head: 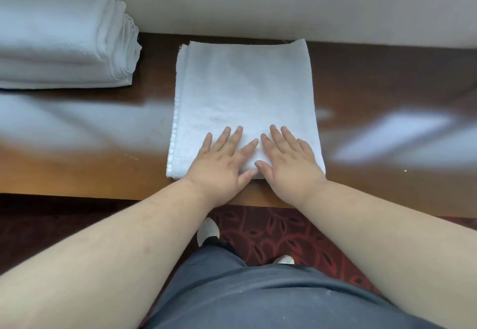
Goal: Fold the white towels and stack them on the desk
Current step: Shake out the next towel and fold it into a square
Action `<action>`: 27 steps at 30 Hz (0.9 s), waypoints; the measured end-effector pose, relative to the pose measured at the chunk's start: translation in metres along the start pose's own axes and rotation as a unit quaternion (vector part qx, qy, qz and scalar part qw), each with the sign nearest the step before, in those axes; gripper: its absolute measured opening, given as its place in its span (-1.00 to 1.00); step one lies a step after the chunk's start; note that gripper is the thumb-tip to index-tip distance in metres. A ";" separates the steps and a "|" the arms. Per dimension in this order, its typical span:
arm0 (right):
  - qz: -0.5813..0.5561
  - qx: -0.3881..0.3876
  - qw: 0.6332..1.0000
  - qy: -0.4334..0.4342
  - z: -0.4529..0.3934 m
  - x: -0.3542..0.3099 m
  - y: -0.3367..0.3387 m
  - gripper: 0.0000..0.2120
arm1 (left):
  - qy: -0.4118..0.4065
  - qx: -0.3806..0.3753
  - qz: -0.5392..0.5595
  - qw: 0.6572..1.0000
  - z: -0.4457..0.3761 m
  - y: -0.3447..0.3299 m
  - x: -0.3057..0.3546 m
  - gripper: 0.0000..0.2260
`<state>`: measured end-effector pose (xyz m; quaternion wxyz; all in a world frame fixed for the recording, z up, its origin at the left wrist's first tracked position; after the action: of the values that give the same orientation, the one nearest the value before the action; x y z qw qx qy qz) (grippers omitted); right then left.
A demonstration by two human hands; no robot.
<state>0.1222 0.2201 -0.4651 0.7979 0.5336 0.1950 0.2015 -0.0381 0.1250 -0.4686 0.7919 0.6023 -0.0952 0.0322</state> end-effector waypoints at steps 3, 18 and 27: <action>0.033 -0.017 0.999 0.014 -0.004 0.032 -0.002 -0.16 | 0.023 -0.002 -0.021 1.000 0.017 -0.010 -0.014 -0.33; 0.004 0.014 1.000 -0.023 -0.004 0.053 0.018 -0.28 | 0.025 0.049 -0.002 0.998 0.011 0.012 -0.012 -0.44; 0.058 -0.024 0.998 0.000 -0.133 0.050 0.057 -0.27 | 0.052 0.025 -0.023 0.998 -0.026 0.003 -0.038 -0.41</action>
<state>0.0880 0.3690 -0.4637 0.7976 0.5248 0.1586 0.2515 -0.0733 0.1531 -0.4797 0.7812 0.6212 -0.0396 0.0477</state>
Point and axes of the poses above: each hand's wrist, its own z-axis away from the middle knuckle, its own y-axis out of the back of the hand, x = y × z, the point moved 2 cm from there along -z, towards the middle knuckle, and after that the axes turned 12 degrees about -y, right-handed, at the moved point
